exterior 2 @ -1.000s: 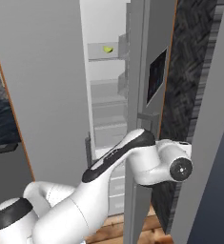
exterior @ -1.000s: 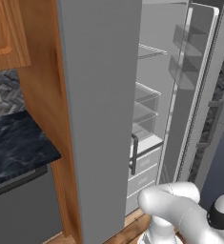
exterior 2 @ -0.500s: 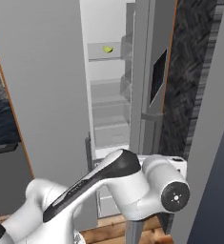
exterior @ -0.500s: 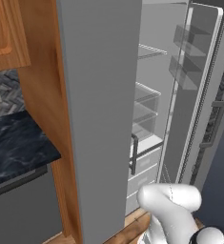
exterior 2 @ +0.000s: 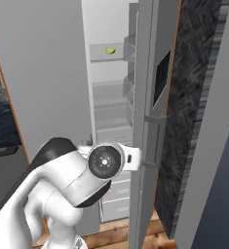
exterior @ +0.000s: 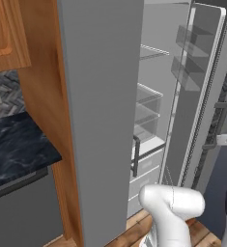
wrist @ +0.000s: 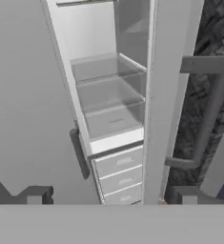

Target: There is a bowl on the dining counter. Grab a lemon wedge from the fridge and place it in the bowl. Then get the liquor bottle and glass cup from the cabinet and place them next to the bowl.

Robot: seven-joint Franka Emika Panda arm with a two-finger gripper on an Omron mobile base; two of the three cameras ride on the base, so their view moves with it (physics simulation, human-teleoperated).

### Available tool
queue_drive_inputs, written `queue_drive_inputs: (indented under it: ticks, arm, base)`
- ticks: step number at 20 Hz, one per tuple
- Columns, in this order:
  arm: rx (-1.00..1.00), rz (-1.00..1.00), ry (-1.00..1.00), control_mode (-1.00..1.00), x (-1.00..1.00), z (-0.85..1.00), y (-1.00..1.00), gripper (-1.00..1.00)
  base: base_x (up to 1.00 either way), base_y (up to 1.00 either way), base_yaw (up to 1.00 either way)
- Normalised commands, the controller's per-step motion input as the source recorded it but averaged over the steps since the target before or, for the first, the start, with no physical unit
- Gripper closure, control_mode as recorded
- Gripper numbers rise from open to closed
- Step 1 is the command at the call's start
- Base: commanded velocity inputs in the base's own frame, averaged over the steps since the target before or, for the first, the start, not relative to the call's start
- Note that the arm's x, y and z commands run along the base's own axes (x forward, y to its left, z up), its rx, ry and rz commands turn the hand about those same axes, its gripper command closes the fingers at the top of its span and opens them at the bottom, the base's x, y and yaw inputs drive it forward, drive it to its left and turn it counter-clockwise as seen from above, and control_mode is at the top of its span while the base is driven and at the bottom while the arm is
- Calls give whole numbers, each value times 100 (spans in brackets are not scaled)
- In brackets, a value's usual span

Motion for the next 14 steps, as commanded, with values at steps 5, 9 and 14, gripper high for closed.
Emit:
queue_drive_inputs:
  ticks: [5, 9, 14]
  arm:
    - [-2, -12, 20, -100, 41, 24, 100, -100]
    - [-2, -15, 5, -100, 59, 11, 68, -100]
    - [-4, -12, -5, -100, 75, 0, 22, -100]
  base:
    - [0, 0, 0]
    - [0, 0, 0]
    - [0, 0, 0]
